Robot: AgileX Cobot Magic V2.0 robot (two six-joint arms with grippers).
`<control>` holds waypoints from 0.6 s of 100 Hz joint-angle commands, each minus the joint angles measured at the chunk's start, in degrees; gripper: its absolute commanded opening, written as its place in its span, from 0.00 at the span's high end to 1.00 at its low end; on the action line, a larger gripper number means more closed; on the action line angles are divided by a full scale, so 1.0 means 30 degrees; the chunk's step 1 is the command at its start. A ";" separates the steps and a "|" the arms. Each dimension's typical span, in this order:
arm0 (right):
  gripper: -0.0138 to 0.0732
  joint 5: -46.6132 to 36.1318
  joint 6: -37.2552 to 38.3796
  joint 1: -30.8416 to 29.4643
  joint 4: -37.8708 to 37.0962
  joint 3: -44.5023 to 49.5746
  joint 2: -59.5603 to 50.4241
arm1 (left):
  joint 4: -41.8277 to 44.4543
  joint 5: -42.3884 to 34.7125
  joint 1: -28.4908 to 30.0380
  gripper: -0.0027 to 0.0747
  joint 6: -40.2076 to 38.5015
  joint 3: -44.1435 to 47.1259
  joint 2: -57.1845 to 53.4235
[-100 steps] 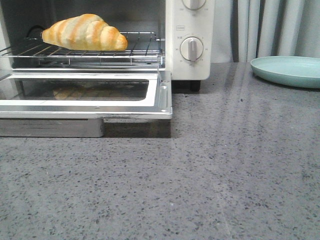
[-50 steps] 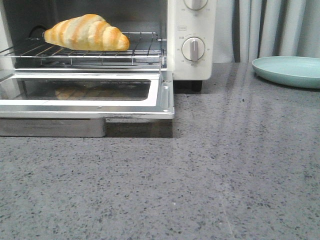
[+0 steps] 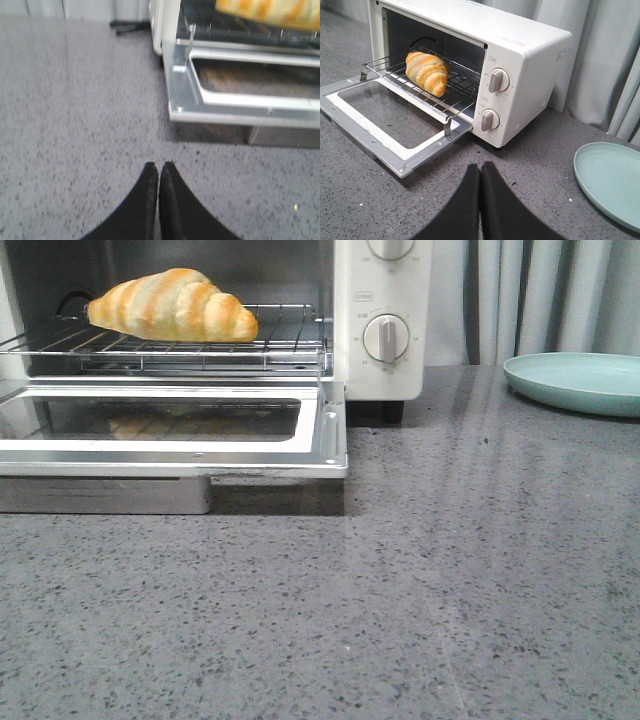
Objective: Put bread in oven
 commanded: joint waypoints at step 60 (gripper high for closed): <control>0.92 -0.1268 -0.0074 -0.0103 -0.0629 -0.0492 0.0125 | -0.0139 -0.0356 0.0856 0.99 -0.0270 0.0453 -0.0654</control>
